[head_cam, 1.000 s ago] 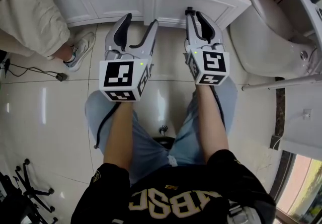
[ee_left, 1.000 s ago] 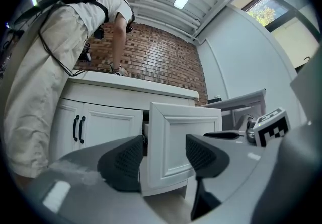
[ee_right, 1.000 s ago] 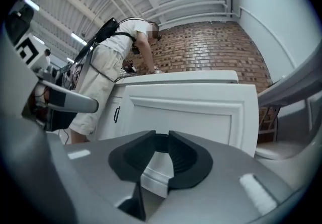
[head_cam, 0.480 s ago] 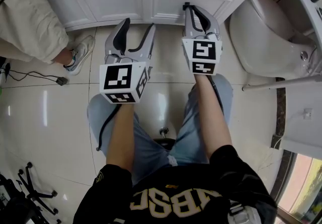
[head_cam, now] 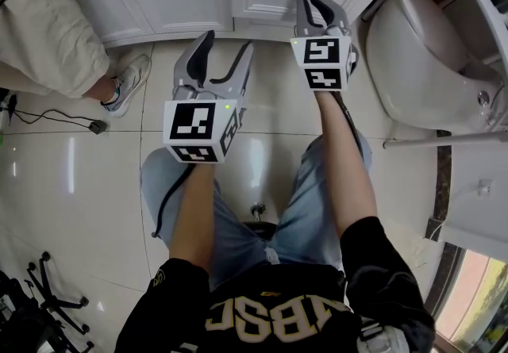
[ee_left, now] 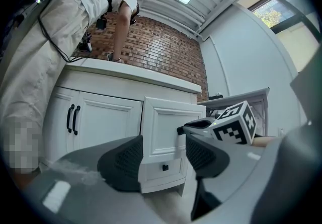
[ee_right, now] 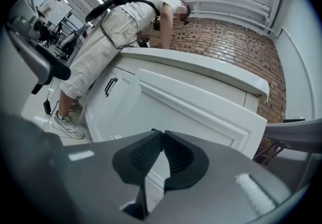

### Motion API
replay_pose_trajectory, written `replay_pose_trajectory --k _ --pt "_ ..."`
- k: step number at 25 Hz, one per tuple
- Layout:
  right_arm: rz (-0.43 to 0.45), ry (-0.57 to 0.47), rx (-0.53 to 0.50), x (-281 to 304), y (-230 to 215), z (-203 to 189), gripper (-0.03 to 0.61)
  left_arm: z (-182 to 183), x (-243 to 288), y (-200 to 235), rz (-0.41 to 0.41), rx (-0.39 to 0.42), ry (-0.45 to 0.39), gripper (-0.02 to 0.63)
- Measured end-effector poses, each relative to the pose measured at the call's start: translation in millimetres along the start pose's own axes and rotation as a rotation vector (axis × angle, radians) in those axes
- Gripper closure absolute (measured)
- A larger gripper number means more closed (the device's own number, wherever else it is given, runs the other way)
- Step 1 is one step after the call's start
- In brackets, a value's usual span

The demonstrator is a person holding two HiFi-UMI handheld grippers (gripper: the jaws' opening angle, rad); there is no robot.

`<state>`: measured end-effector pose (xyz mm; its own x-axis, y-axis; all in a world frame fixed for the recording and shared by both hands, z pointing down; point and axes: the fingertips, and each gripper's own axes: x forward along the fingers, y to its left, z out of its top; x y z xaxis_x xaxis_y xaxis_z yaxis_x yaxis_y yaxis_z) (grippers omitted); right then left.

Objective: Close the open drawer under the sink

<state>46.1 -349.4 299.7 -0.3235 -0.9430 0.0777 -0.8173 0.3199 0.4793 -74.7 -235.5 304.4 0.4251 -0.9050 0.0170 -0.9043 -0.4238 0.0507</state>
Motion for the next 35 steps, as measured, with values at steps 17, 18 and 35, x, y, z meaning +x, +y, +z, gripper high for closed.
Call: replay_pose_trajectory --k 17,18,35 --pt "0.092 0.001 0.093 66 -29 -3 0.568 -27 16 8 -0.017 -0.044 0.064 0.347" --pt "0.091 0.0 0.102 72 -30 -3 0.568 -29 19 10 -0.017 -0.036 0.07 0.347" --pt "0.133 0.008 0.343 89 -27 -22 0.568 -12 26 43 0.016 -0.056 0.033 0.347"
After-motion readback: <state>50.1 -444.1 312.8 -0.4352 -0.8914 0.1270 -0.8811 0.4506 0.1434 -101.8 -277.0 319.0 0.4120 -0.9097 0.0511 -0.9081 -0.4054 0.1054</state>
